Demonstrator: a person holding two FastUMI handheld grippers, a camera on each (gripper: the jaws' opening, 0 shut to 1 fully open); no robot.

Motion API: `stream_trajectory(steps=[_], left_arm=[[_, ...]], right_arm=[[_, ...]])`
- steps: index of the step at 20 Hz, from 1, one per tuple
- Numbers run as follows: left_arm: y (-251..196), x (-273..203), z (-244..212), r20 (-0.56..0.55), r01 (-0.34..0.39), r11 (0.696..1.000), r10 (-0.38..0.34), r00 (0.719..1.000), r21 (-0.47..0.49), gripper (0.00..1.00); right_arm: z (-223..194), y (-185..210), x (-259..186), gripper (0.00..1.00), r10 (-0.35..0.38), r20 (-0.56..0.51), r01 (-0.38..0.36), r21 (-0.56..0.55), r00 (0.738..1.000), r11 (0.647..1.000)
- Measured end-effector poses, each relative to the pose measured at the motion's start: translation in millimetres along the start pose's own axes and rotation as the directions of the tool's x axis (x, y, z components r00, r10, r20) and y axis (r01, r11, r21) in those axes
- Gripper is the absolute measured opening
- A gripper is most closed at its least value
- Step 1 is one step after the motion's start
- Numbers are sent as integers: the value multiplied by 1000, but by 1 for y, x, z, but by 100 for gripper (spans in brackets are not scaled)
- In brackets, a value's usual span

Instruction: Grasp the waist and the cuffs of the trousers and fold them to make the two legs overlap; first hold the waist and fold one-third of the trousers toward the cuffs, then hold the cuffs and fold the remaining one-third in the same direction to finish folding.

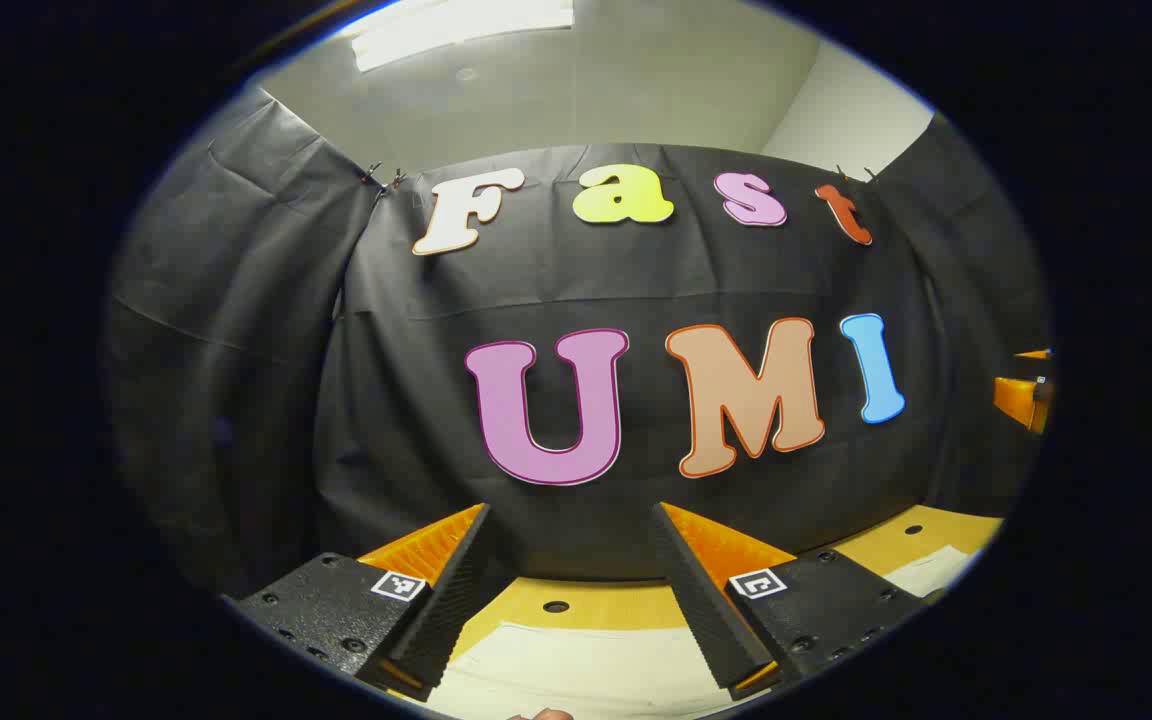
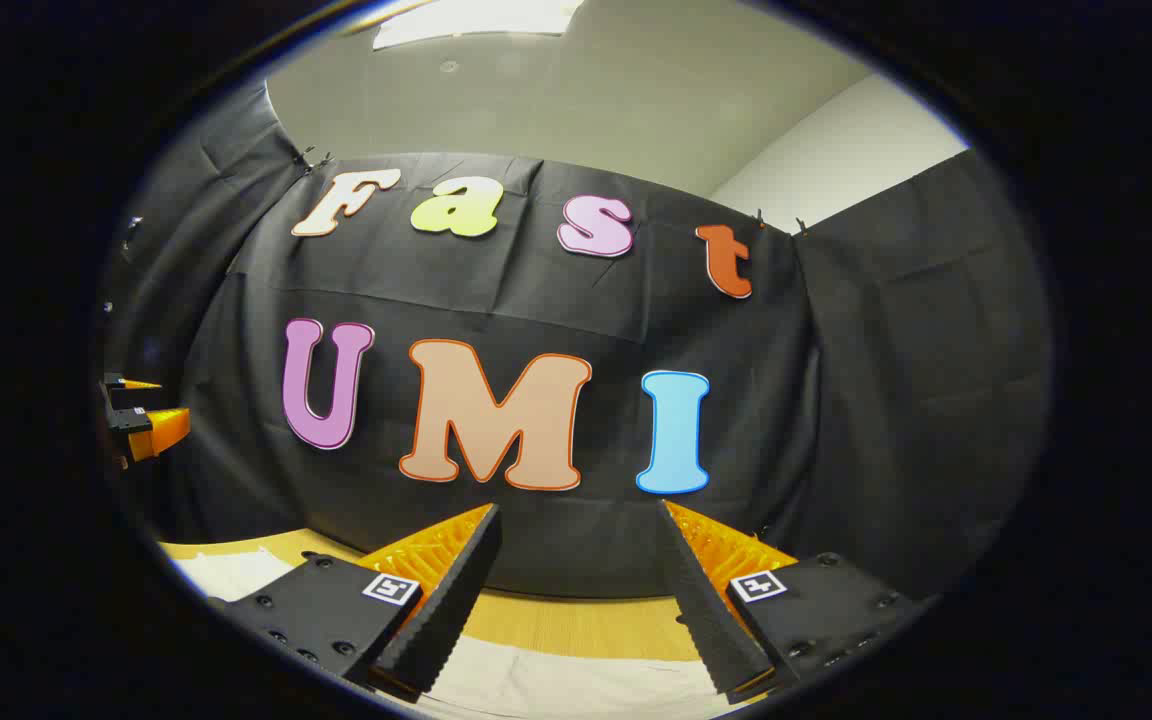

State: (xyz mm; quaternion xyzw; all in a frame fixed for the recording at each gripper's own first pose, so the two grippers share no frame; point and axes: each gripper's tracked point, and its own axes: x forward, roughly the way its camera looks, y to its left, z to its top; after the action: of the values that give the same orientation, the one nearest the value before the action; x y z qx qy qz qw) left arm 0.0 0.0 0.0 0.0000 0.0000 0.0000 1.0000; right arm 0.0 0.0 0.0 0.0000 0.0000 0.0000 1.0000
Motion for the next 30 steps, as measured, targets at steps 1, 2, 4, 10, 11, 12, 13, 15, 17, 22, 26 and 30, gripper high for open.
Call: stream_trajectory(steps=[1,2,4,10,11,12,13,15,17,22,26,30], left_arm=[[0,0,-1,-2,0,1000,0,1000,3,94],[0,-1,0,-1,-1,1000,1,1000,7,94],[-1,-2,2,4,0,1000,0,1000,14,94],[-1,-8,12,44,6,1000,-5,999,-14,95],[0,-10,11,42,2,1000,-2,999,-10,95],[2,-12,11,43,-4,1000,4,999,-6,94],[6,-15,11,45,-8,1000,8,999,-1,94],[7,-18,8,44,-5,1000,4,999,18,94],[10,-22,0,31,6,998,-8,999,62,94],[24,-38,-29,-32,61,975,-56,998,215,94],[34,-64,-65,-126,134,927,-95,988,351,96],[47,-86,-107,-231,220,854,-122,965,472,96]], right_arm=[[-1,-2,1,96,-4,-4,4,6,1000,1000],[-1,-4,2,97,-7,-6,7,9,1000,1000],[-1,-7,2,97,-12,-5,12,13,1000,1000],[8,-5,-1,96,-8,11,8,4,1000,1000],[7,-3,-2,97,-5,11,5,3,1000,1000],[7,-1,-3,96,0,11,0,4,1000,1000],[8,-1,-5,97,0,12,0,3,1000,1000],[8,1,-8,97,3,16,-3,-6,1000,1000],[8,4,-8,97,8,16,-8,-11,1000,1000],[0,11,-12,98,26,9,-26,10,1000,1000],[-10,18,-12,97,39,-22,-39,24,999,999],[-17,20,-15,98,43,-30,-42,26,999,999]])
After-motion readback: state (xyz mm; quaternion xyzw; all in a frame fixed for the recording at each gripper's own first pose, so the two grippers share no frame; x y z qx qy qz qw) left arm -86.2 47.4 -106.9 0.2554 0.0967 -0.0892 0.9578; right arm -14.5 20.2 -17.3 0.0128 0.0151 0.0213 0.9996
